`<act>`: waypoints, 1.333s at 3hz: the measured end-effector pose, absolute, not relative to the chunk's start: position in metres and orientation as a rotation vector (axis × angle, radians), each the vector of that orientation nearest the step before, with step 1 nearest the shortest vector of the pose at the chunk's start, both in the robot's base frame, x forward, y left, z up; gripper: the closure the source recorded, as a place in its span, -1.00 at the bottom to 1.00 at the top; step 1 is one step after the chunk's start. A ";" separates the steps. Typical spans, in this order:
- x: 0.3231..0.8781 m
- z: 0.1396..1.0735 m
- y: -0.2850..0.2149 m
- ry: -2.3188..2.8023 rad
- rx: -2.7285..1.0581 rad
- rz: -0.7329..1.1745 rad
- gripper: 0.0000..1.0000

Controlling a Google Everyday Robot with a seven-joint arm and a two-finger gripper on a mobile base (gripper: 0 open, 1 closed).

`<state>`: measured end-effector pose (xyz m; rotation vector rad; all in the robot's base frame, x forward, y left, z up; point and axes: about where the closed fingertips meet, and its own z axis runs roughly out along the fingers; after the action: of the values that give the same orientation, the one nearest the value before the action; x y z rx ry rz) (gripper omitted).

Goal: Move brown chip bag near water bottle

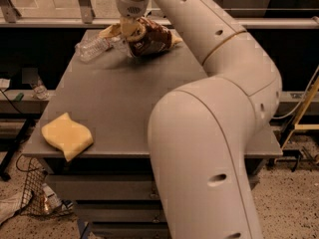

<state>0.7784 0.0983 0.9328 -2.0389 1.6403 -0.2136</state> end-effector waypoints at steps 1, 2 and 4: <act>0.781 0.931 0.115 1.602 -2.062 -0.197 1.00; 0.782 0.931 0.126 1.569 -2.078 -0.186 1.00; 0.783 0.926 0.133 1.559 -2.090 -0.178 0.65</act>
Offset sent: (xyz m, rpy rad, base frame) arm 0.0052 0.0370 0.0100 0.0197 -0.0157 0.0939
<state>0.7834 0.1329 0.9257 -2.0897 1.5594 -0.1779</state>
